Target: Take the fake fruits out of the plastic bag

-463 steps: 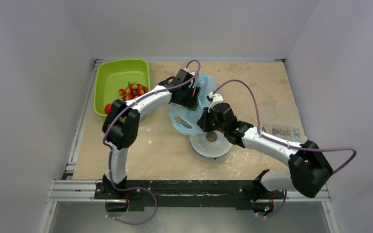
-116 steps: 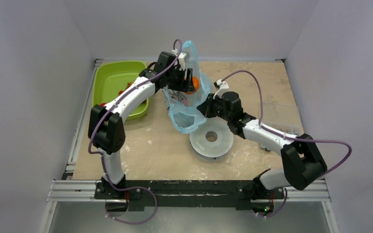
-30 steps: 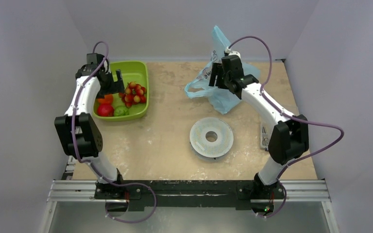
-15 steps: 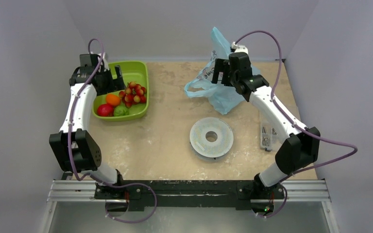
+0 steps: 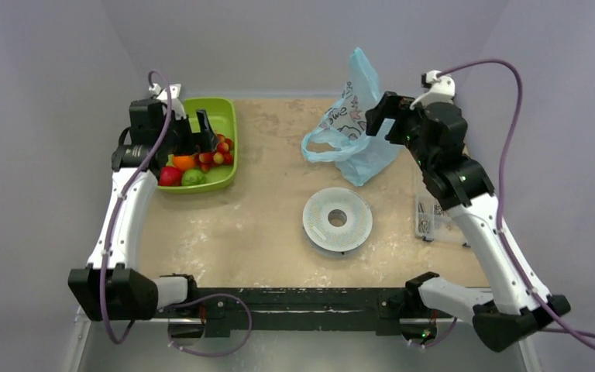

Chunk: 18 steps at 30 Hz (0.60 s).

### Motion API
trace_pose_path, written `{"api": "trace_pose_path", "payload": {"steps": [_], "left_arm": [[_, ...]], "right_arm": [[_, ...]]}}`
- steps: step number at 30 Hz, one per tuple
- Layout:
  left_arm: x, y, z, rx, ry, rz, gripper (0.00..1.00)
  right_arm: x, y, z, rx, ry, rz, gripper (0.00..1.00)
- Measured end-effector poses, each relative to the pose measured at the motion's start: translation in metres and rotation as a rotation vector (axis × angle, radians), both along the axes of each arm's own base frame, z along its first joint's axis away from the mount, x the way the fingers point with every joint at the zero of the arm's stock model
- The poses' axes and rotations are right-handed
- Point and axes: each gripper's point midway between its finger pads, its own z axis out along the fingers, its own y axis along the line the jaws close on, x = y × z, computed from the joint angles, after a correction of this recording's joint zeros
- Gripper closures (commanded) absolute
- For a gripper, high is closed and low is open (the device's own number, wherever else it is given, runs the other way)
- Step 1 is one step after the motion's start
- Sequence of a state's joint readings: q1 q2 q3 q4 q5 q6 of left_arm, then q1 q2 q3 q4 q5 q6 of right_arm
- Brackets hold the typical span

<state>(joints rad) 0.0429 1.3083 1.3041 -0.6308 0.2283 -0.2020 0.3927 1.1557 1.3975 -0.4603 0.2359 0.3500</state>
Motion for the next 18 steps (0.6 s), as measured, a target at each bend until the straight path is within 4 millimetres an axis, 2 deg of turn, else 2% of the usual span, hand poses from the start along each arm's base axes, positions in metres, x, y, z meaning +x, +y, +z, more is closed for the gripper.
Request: {"api": "trace_pose_path", "payload": {"steps": [4, 7, 10, 14, 18], "left_arm": [[-0.03, -0.021, 0.047, -0.037, -0.143, -0.058, 0.0], [-0.063, -0.027, 0.097, -0.073, -0.297, -0.071, 0.0], [-0.1, -0.032, 0.136, -0.109, -0.428, -0.079, 0.0], [-0.151, -0.037, 0.176, -0.162, -0.587, -0.086, 0.0], [-0.186, -0.041, 0.194, -0.198, -0.684, -0.096, 0.0]], "right_arm": [[-0.032, -0.013, 0.022, 0.042, -0.098, 0.001, 0.01], [-0.051, -0.023, 0.026, 0.066, -0.142, -0.009, 0.01], [-0.063, -0.03, 0.027, 0.085, -0.166, -0.024, 0.01], [-0.077, -0.043, 0.037, 0.123, -0.208, -0.073, 0.01], [-0.089, -0.057, 0.045, 0.17, -0.246, -0.133, 0.01]]}}
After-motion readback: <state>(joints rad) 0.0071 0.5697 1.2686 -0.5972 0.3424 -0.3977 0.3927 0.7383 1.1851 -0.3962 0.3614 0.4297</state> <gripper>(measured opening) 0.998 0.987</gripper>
